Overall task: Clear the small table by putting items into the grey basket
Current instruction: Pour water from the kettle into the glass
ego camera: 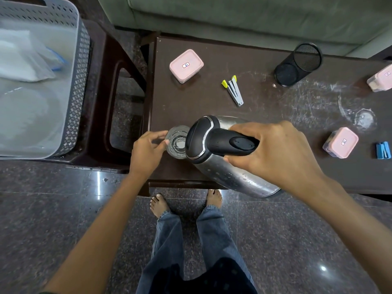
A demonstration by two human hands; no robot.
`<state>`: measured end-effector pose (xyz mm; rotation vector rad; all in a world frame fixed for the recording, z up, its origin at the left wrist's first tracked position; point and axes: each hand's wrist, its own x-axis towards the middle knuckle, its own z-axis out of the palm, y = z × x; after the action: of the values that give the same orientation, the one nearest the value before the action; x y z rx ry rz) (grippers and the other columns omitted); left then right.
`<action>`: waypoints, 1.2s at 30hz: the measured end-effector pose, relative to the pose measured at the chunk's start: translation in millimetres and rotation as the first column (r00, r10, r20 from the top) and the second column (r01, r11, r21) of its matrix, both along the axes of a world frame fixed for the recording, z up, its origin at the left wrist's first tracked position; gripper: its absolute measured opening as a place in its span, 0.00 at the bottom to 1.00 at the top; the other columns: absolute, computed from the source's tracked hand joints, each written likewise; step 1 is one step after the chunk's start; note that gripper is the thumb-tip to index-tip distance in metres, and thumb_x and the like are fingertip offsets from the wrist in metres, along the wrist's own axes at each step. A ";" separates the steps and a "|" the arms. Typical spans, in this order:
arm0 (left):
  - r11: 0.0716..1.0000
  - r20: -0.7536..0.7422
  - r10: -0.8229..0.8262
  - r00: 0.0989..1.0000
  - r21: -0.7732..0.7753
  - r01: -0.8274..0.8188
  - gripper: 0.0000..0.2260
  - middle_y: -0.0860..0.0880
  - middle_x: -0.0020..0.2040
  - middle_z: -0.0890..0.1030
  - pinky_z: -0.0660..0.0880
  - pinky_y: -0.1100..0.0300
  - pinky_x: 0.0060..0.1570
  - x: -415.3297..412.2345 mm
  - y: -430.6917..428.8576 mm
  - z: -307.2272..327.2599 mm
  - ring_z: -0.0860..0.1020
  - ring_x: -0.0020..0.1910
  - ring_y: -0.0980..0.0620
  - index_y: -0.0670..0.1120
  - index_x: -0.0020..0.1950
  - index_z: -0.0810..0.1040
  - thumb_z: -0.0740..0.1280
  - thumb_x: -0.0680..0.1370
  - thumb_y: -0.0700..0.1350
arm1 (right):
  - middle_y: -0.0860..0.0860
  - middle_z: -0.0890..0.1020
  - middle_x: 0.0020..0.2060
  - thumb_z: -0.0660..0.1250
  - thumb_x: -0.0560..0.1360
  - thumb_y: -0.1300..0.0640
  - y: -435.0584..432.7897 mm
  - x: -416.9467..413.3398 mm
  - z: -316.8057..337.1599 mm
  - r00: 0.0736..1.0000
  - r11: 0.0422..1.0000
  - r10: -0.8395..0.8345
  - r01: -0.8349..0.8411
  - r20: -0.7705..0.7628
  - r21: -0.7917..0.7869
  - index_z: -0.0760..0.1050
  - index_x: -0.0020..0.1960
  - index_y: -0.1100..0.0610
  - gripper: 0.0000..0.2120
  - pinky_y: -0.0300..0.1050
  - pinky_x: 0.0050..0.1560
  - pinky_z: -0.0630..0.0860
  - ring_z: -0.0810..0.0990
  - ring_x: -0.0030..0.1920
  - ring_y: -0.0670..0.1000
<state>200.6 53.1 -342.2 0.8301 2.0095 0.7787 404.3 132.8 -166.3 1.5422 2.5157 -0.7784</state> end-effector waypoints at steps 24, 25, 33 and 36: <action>0.998 -0.079 0.003 0.997 0.063 0.002 0.13 0.53 0.52 0.76 0.70 0.78 0.37 5.4 -2.2 -1.3 0.74 0.33 0.61 0.44 0.60 0.78 0.67 0.76 0.42 | 0.52 0.82 0.33 0.69 0.64 0.47 1.9 1.8 1.2 0.999 1.000 0.010 -0.010 0.046 0.004 0.79 0.46 0.50 0.12 0.52 0.40 0.78 0.79 0.38 0.60; 0.998 -0.084 0.001 0.996 0.066 0.004 0.13 0.52 0.52 0.76 0.70 0.79 0.36 5.5 -2.2 -1.2 0.73 0.32 0.61 0.44 0.60 0.78 0.67 0.76 0.42 | 0.52 0.82 0.33 0.69 0.64 0.47 2.2 1.8 1.3 0.999 1.000 0.012 -0.012 0.046 -0.004 0.79 0.46 0.49 0.12 0.52 0.41 0.78 0.79 0.39 0.60; 0.997 -0.044 -0.008 0.999 0.072 0.011 0.14 0.51 0.54 0.76 0.78 0.54 0.51 5.4 -2.9 -1.2 0.77 0.39 0.51 0.43 0.60 0.78 0.67 0.76 0.42 | 0.50 0.81 0.33 0.68 0.66 0.46 7.2 5.6 1.5 0.999 0.999 0.021 -0.020 0.041 -0.028 0.79 0.45 0.49 0.11 0.51 0.41 0.77 0.79 0.38 0.59; 0.997 -0.050 -0.004 0.999 0.076 0.008 0.14 0.48 0.55 0.78 0.78 0.51 0.52 5.3 -3.3 -1.6 0.78 0.40 0.50 0.43 0.60 0.78 0.67 0.76 0.42 | 0.50 0.80 0.32 0.68 0.66 0.47 9.3 6.0 1.7 0.999 0.999 0.030 -0.028 0.041 -0.032 0.78 0.44 0.49 0.10 0.51 0.41 0.77 0.78 0.38 0.59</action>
<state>205.9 49.8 -343.8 0.9071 2.0312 0.8428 410.3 142.1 -164.7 1.4930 2.4786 -0.7710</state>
